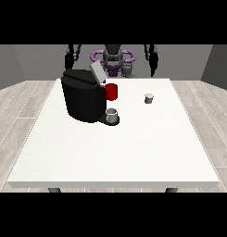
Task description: Insert the coffee pod into the coffee machine and close the lid
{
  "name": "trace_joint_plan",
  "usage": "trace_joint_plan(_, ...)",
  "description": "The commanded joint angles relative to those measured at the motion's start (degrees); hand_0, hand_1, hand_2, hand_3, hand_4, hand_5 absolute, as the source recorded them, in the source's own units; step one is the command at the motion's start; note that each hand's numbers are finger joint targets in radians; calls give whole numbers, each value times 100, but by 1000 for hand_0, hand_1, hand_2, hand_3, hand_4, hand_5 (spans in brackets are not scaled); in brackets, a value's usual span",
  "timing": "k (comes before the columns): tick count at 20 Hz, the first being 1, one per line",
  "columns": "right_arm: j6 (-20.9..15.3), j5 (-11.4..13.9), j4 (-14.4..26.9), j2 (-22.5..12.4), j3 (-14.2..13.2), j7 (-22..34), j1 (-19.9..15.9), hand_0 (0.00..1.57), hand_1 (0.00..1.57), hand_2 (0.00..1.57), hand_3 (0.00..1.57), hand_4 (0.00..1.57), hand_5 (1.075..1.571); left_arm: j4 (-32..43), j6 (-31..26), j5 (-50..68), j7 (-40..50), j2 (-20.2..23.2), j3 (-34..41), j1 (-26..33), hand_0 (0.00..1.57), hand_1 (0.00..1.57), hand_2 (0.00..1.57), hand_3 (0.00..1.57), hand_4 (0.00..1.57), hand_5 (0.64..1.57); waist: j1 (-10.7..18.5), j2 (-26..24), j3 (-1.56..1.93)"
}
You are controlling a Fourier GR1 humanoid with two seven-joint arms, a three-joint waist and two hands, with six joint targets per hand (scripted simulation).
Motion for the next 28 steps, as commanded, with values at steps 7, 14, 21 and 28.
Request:
trace_joint_plan(7, -710, 611, 182, -20, -217, -296, -72, 0, 0, 0, 0, 0, 1571, 43, -931, -920, -993, 1278, -321, 139, 0, 0, 0, 0, 0, 1571, 151, -265, -18)
trace_joint_plan(14, -895, 1012, 80, 248, 244, -411, -247, 0, 0, 0, 0, 0, 1571, 808, -1166, -1223, -629, 1971, 170, -809, 0, 0, 0, 0, 0, 1571, -338, 200, -16)
trace_joint_plan(21, -695, 995, 70, 266, 403, -467, -615, 0, 0, 0, 0, 0, 1571, 1803, -1206, -1758, -699, 2327, 271, -1587, 0, 0, 0, 0, 0, 1571, -740, 776, -17)
trace_joint_plan(28, -1006, 1110, 137, 396, 357, 32, -1028, 0, 0, 0, 0, 0, 1571, 2856, -1446, -2170, -1028, 2575, 245, -2083, 0, 0, 0, 0, 0, 1571, -685, 1045, -18)
